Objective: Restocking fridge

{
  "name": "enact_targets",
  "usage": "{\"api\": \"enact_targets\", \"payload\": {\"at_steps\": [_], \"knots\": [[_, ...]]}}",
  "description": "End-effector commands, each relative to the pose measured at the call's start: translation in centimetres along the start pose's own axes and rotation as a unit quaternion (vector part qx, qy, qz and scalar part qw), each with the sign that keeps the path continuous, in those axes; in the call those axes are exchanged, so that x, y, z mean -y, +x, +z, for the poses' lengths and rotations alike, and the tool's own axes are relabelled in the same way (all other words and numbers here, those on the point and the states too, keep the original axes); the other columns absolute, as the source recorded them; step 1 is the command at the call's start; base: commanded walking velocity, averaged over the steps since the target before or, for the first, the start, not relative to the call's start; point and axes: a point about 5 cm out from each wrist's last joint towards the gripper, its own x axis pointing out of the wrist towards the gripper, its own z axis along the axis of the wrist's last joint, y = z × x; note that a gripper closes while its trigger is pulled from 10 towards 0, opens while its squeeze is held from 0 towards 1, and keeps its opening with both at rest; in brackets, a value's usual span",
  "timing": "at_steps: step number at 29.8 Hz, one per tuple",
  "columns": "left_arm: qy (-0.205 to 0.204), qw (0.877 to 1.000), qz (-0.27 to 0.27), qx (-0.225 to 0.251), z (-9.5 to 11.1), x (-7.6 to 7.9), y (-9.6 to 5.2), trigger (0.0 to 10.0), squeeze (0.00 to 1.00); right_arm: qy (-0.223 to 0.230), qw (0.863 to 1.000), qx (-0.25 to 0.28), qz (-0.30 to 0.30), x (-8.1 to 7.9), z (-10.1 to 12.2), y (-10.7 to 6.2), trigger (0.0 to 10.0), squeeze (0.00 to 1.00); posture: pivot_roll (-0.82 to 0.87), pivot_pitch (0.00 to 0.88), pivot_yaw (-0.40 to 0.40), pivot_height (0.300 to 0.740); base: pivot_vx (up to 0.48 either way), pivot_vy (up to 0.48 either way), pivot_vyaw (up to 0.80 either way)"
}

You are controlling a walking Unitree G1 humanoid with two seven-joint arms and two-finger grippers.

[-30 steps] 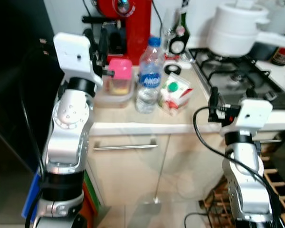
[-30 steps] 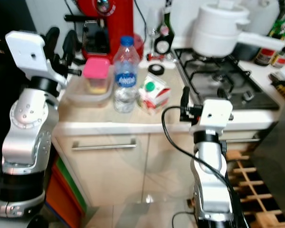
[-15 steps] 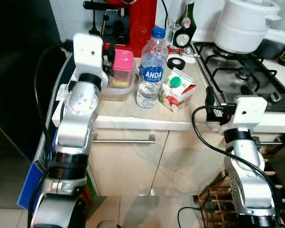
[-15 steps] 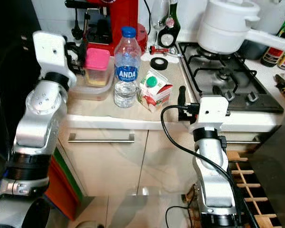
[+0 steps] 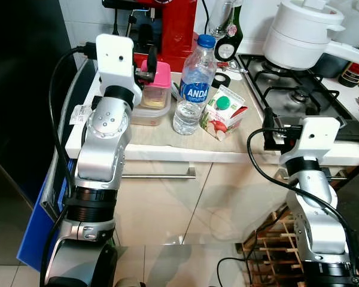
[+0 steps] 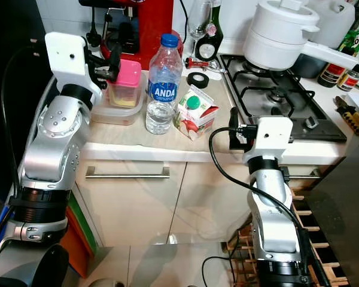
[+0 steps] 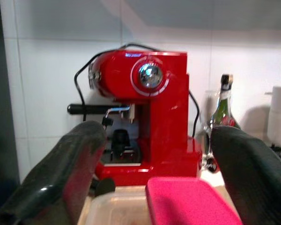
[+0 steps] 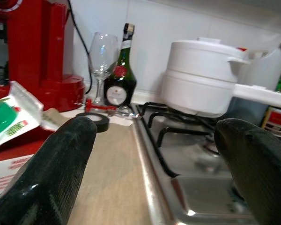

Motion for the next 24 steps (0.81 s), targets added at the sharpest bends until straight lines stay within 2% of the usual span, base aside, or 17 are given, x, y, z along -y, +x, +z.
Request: {"api": "enact_targets", "payload": {"at_steps": [1,7,8,11,12,13,16,20,24], "knots": [[-0.001,1.0,-0.017,0.01,1.0,0.7,0.2,10.0,1.0,0.001,1.0,-0.001,-0.004,0.1,-0.1,0.0,10.0,0.0,0.05,0.0,-0.083,0.74,0.0,0.0,0.0],[-0.023,0.998,-0.053,0.016,2.0,1.6,0.0,10.0,0.98,0.0,1.0,-0.005,-0.001,0.1,-0.4,0.0,10.0,0.0,0.05,0.0,-0.079,0.74,0.0,0.0,0.0],[-0.021,0.998,-0.064,0.014,2.1,2.0,0.0,10.0,0.0,-0.001,1.0,-0.005,0.0,0.1,-0.4,0.0,10.0,0.0,0.05,0.0,-0.078,0.74,0.0,0.0,0.0],[-0.015,0.997,-0.073,-0.005,1.9,2.4,-0.1,10.0,0.0,0.0,1.0,-0.005,0.0,0.0,-0.4,0.0,10.0,0.0,0.05,0.0,-0.073,0.74,0.0,0.0,0.0],[-0.016,0.997,-0.069,-0.036,0.9,2.5,-0.1,10.0,0.0,0.001,1.0,-0.006,-0.002,0.0,-0.5,0.0,10.0,0.0,0.05,0.0,-0.068,0.74,0.0,0.0,0.0],[-0.016,0.997,-0.069,-0.036,0.9,2.5,-0.1,10.0,0.0,0.001,1.0,-0.006,-0.002,0.0,-0.5,0.0,10.0,0.0,0.05,0.0,-0.068,0.74,0.0,0.0,0.0],[-0.028,0.995,-0.066,-0.076,-0.1,2.6,-0.2,10.0,0.0,0.002,1.0,-0.007,-0.003,-0.1,-0.6,0.0,10.0,0.0,0.05,0.0,-0.056,0.74,0.0,0.0,0.0],[-0.025,0.994,-0.074,-0.08,0.6,2.5,-0.1,10.0,0.0,0.005,1.0,-0.008,-0.007,-0.2,-0.8,0.0,10.0,0.0,0.07,0.0,-0.047,0.74,0.0,0.0,0.0],[-0.012,0.993,-0.063,-0.101,0.8,1.6,0.0,10.0,0.0,0.009,1.0,-0.01,-0.008,-0.5,-1.0,0.2,10.0,0.0,0.08,0.0,-0.041,0.74,0.0,0.0,0.0]]}}
